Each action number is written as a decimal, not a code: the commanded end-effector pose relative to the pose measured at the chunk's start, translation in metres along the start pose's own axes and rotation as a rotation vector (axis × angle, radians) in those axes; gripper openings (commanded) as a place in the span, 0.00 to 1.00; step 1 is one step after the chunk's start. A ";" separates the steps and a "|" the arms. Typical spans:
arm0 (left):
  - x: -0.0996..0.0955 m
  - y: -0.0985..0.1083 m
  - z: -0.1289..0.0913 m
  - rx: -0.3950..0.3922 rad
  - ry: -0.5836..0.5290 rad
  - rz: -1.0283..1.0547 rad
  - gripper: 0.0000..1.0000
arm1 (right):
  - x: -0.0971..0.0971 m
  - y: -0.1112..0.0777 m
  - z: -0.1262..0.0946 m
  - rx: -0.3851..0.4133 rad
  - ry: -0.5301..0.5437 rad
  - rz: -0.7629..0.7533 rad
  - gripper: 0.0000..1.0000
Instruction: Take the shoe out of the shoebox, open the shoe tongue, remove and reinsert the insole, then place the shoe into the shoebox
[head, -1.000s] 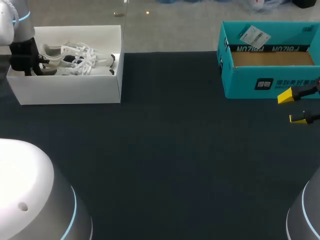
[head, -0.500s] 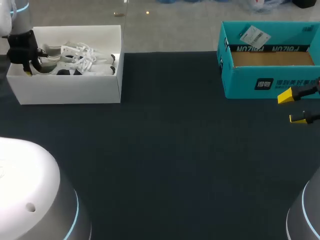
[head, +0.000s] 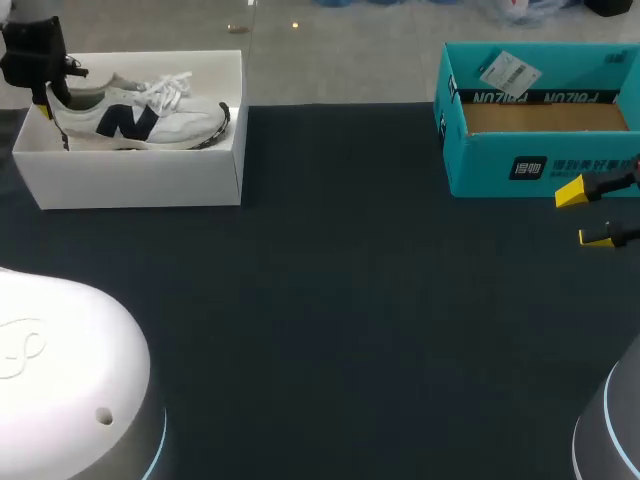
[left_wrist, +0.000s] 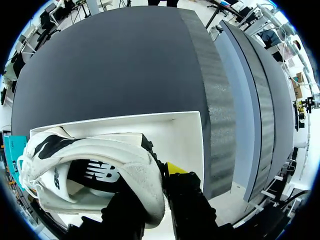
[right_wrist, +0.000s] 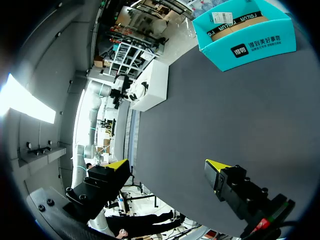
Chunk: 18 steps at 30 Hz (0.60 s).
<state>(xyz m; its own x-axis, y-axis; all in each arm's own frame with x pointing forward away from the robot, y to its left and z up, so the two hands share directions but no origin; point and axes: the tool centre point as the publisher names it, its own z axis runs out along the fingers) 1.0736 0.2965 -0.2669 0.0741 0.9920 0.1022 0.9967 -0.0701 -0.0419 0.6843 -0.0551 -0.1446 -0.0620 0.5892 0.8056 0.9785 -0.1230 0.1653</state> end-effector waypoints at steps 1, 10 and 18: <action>0.006 -0.002 -0.028 0.017 -0.003 0.011 0.00 | 0.000 -0.001 0.000 -0.002 -0.002 0.001 1.00; 0.021 -0.002 -0.082 0.041 -0.024 -0.005 0.00 | 0.000 -0.001 0.000 -0.002 -0.002 0.001 1.00; 0.030 0.000 -0.117 0.032 0.025 -0.011 0.00 | 0.000 -0.001 0.000 -0.002 -0.002 0.001 1.00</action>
<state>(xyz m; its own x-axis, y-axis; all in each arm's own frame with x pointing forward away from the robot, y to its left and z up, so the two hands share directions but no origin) 1.0792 0.3172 -0.1665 0.0640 0.9906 0.1212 0.9962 -0.0563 -0.0657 0.6843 -0.0551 -0.1446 -0.0620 0.5892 0.8056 0.9785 -0.1230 0.1653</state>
